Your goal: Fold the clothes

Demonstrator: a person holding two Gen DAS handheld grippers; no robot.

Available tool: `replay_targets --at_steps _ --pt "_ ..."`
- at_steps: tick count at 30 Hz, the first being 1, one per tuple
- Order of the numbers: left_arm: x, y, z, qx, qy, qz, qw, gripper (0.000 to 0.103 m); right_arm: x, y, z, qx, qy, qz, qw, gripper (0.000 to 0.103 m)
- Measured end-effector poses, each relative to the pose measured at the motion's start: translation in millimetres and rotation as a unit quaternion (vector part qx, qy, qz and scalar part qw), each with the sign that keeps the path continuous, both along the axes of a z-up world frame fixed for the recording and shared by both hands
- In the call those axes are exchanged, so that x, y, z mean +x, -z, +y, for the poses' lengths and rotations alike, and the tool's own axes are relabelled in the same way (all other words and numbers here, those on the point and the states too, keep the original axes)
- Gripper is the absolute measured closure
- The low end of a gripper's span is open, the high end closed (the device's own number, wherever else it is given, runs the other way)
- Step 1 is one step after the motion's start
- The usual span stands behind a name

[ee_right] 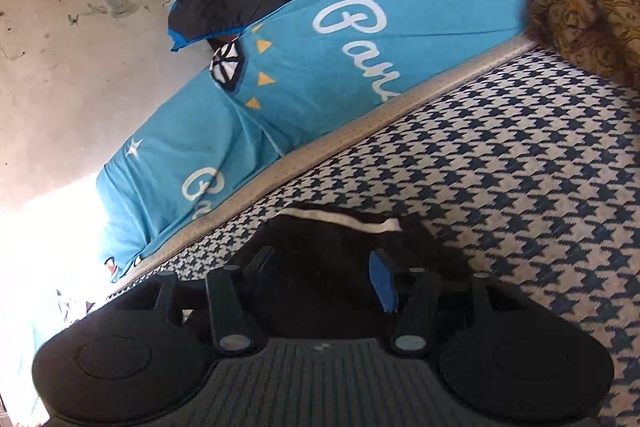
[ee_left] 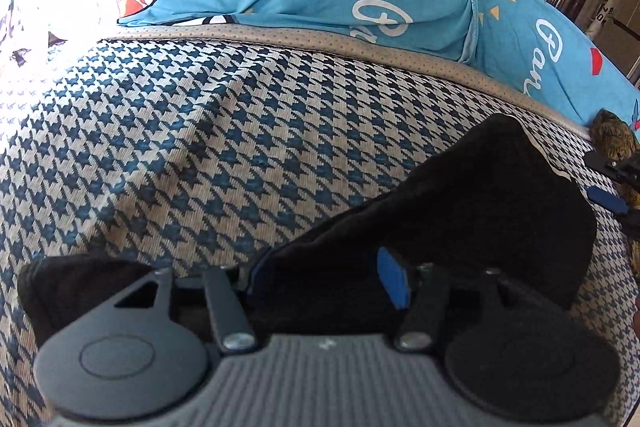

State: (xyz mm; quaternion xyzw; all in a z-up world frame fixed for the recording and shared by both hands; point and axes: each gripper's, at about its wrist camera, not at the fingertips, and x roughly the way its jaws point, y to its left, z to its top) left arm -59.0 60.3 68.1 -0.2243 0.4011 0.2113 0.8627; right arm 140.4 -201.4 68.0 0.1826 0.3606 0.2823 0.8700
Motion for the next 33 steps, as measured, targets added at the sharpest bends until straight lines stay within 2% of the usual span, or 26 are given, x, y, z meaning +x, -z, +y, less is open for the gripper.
replay_targets --at_steps 3,7,11,15,18,26,29,33 --pt "1.5 -0.4 -0.3 -0.010 0.002 -0.004 0.9999 0.047 16.7 7.2 -13.6 0.013 0.022 0.009 1.000 0.038" --pt "3.0 -0.5 -3.3 -0.017 0.010 -0.008 0.9998 0.045 34.7 20.0 -25.4 0.032 0.045 0.032 0.998 0.036" --pt "4.8 -0.5 -5.2 -0.015 0.009 -0.008 0.9998 0.045 44.1 31.5 -23.6 0.029 0.039 0.053 0.997 0.035" --pt "4.6 0.1 -5.4 -0.014 0.004 -0.007 0.9999 0.045 44.7 31.9 -18.4 0.027 0.015 0.045 0.999 0.025" --pt "3.8 0.8 -5.4 -0.016 0.004 -0.006 0.9999 0.045 46.1 33.3 -15.3 0.035 -0.016 0.050 0.998 0.025" --pt "3.5 1.9 -6.2 -0.016 0.006 -0.004 0.9998 0.045 42.0 30.8 8.0 -0.007 -0.085 0.018 0.996 0.025" --pt "3.3 1.9 -5.9 -0.016 0.005 -0.005 0.9998 0.045 40.5 30.2 18.0 -0.016 -0.105 0.009 0.994 0.031" --pt "3.2 2.7 -4.0 -0.019 0.003 -0.004 0.9998 0.045 37.0 31.3 32.1 -0.039 -0.121 -0.006 0.992 0.046"
